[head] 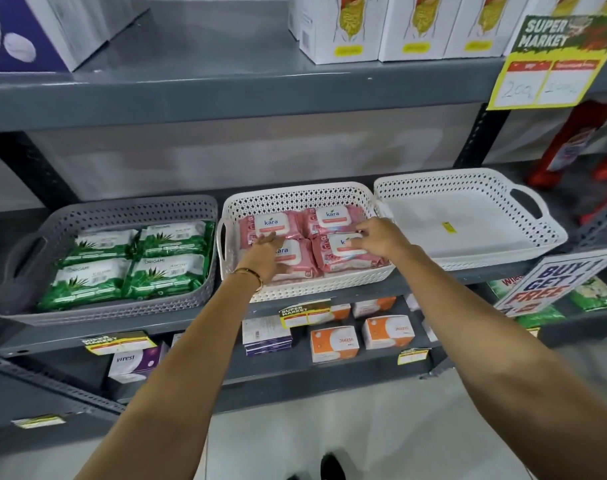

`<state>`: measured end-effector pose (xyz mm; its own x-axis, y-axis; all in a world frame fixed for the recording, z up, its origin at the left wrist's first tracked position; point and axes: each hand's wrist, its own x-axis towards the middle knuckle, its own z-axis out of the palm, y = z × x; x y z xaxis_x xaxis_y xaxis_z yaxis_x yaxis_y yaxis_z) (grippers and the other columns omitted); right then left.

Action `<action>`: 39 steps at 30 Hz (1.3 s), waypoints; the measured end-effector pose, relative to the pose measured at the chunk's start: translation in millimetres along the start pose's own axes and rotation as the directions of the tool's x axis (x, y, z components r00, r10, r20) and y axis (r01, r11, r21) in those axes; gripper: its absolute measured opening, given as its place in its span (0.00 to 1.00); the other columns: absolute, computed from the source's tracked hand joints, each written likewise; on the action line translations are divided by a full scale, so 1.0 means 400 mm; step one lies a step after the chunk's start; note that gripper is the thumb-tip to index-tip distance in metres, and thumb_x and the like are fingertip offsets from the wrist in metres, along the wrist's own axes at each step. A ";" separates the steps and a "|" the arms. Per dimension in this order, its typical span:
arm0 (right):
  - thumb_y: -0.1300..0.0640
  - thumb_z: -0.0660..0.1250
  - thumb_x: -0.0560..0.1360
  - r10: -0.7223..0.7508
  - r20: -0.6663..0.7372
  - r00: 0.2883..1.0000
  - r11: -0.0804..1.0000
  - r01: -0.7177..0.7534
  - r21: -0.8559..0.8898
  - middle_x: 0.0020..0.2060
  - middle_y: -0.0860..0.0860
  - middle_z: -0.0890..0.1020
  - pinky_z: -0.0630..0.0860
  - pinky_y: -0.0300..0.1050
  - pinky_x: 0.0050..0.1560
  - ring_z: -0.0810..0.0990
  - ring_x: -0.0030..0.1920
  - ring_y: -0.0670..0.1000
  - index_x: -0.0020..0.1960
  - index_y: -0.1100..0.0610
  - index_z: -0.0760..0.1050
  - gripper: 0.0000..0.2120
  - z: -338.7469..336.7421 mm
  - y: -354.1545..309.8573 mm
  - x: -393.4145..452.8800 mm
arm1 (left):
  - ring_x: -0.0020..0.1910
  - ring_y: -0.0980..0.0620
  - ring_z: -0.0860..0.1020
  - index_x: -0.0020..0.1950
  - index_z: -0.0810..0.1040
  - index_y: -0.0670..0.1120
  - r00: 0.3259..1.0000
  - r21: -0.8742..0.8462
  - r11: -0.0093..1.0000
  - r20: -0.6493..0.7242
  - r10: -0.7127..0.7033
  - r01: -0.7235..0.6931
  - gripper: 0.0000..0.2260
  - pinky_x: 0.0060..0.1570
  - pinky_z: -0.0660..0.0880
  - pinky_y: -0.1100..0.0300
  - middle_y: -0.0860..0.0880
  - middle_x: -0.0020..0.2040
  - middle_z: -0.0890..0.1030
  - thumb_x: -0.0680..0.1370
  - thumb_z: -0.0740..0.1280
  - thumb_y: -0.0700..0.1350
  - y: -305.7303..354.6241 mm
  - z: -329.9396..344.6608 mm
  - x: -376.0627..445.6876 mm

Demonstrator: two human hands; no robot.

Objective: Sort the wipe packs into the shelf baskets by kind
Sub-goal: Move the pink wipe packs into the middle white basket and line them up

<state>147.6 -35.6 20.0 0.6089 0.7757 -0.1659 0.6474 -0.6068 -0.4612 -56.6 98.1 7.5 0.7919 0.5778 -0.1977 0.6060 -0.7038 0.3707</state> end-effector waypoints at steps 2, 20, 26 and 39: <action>0.50 0.72 0.71 0.032 0.037 0.999 0.999 -0.032 -0.022 0.32 0.51 0.77 0.69 0.41 0.37 0.77 0.41 0.56 0.34 0.57 0.75 0.13 -0.001 -0.002 -0.001 | 0.74 0.43 0.55 0.74 0.54 0.46 0.999 0.042 0.999 0.032 -0.003 0.001 0.33 0.72 0.54 0.48 0.44 0.76 0.57 0.74 0.67 0.50 -0.001 -0.001 0.005; 0.62 0.72 0.71 -0.110 0.128 0.986 0.993 0.113 -0.020 0.66 0.59 0.74 0.72 0.48 0.61 0.76 0.61 0.60 0.67 0.58 0.71 0.26 0.007 -0.031 -0.005 | 0.66 0.41 0.69 0.71 0.62 0.45 0.999 -0.072 0.997 -0.036 -0.033 0.030 0.31 0.67 0.64 0.51 0.40 0.69 0.69 0.71 0.71 0.47 -0.019 0.001 -0.004; 0.57 0.72 0.71 -0.139 0.122 0.983 0.990 0.141 -0.008 0.67 0.58 0.74 0.72 0.50 0.64 0.75 0.62 0.59 0.68 0.56 0.71 0.26 0.010 -0.015 -0.009 | 0.69 0.41 0.65 0.72 0.59 0.46 0.998 -0.094 0.994 -0.037 -0.052 0.049 0.31 0.70 0.62 0.48 0.41 0.72 0.65 0.73 0.69 0.47 -0.020 0.009 -0.006; 0.43 0.41 0.81 -0.260 -0.016 0.965 0.863 0.225 -0.453 0.77 0.60 0.43 0.38 0.56 0.75 0.40 0.76 0.59 0.76 0.59 0.40 0.30 0.107 -0.024 0.058 | 0.74 0.45 0.37 0.72 0.35 0.41 0.967 0.183 0.975 -0.240 -0.081 0.128 0.31 0.72 0.37 0.52 0.41 0.75 0.37 0.77 0.37 0.60 0.010 0.051 0.090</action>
<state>135.8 -4.2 -16.8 0.4268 0.9040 -0.0258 0.9031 -0.4275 -0.0408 -24.0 107.7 -16.8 0.6986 0.7155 -0.0033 0.7055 -0.6880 0.1701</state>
